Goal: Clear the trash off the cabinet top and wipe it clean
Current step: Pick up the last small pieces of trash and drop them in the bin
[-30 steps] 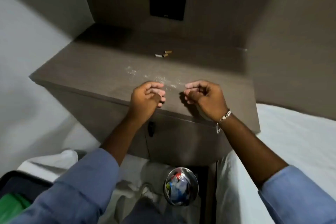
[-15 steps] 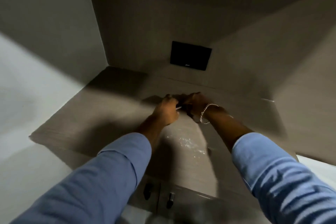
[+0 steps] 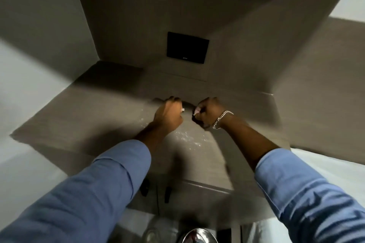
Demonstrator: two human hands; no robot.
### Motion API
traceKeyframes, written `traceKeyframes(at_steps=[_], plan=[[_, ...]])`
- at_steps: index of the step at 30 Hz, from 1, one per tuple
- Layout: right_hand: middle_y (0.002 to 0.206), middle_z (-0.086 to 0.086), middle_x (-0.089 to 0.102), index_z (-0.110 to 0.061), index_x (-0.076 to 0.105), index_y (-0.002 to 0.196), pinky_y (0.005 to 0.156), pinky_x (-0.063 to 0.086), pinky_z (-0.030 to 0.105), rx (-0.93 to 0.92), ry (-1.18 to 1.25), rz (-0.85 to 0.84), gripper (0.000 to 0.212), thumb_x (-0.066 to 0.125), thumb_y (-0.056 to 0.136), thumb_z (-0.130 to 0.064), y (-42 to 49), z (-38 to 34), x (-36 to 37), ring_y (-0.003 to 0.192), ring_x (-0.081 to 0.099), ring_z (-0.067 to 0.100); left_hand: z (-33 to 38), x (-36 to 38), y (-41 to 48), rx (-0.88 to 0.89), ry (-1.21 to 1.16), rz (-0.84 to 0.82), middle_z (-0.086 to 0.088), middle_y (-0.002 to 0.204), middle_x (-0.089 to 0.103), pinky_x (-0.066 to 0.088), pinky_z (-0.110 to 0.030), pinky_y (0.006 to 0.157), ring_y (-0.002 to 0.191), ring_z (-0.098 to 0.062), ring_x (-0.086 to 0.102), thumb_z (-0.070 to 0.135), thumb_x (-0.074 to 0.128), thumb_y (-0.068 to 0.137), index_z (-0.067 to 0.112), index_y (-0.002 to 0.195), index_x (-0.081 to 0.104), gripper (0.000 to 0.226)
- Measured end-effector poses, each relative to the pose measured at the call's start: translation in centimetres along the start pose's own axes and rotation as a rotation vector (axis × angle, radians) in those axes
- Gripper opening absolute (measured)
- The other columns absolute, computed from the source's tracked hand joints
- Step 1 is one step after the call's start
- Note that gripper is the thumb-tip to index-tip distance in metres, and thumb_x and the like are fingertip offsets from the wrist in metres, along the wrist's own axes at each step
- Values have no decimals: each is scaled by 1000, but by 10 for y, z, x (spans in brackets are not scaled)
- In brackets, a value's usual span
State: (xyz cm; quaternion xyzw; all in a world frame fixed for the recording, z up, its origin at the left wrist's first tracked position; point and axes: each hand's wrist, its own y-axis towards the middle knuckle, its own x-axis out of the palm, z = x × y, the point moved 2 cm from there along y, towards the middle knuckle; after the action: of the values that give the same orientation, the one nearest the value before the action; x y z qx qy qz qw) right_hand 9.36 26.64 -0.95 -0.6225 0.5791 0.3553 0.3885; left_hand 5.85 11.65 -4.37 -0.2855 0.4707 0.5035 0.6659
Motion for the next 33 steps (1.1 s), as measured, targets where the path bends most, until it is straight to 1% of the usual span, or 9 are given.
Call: traceKeyframes(at_steps=[4,7,12,17,19,21,24,30,33], plan=[[60,5,73,-19,72,64,49,51,17,11,229,126,10,69,73,-17,-69,12,-6,53,70,18,33,-7,-58,-105,-452,162,-13,87,70,57,-32,70,84,-34,67,-5,56,77,10,82,64,18],[66,9,74,-12,74,71,59,54,19,-23,316,209,3,72,72,-12,-131,19,-1,58,70,17,62,1,-119,-142,-622,205,-4,80,69,48,-16,61,75,-20,63,2,61,80,19,74,64,18],[74,14,76,-5,76,80,66,58,24,-46,488,148,6,73,75,-7,-228,37,33,65,71,22,83,43,-215,-275,-835,173,8,55,54,43,-29,50,48,-17,50,20,54,78,25,64,57,16],[87,15,77,-6,77,84,78,59,43,89,364,-94,12,77,72,-8,-303,79,111,79,72,25,80,131,-311,-589,-788,-100,-11,78,66,47,-38,70,76,-32,62,0,53,89,16,78,63,22],[93,13,77,-8,77,85,84,57,42,216,350,-169,14,78,72,-12,-318,98,146,86,71,24,77,159,-334,-705,-713,-192,-17,97,72,42,-26,71,84,-23,60,5,55,90,6,90,69,14],[100,10,76,-12,76,89,90,55,39,334,281,-261,18,77,73,-20,-322,113,180,95,69,23,76,182,-344,-716,-650,-261,-16,104,73,33,-14,66,85,-16,57,7,57,88,6,90,71,14],[100,13,75,-9,75,92,89,56,42,448,274,-346,21,76,73,-19,-323,129,222,92,69,25,74,212,-347,-706,-580,-363,-17,106,74,44,-26,77,98,-29,67,11,58,89,4,92,73,17],[90,13,76,-11,75,84,69,43,25,604,327,-215,19,70,77,-28,-337,157,261,88,69,28,45,237,-365,-823,-587,-539,-24,111,71,60,-50,85,102,-40,68,5,53,89,2,107,70,25],[97,12,76,-9,75,90,86,54,34,652,373,-205,17,73,75,-17,-353,170,250,96,69,27,27,220,-379,-883,-652,-501,-22,107,72,60,-43,70,90,-37,69,0,50,88,3,107,69,27]])
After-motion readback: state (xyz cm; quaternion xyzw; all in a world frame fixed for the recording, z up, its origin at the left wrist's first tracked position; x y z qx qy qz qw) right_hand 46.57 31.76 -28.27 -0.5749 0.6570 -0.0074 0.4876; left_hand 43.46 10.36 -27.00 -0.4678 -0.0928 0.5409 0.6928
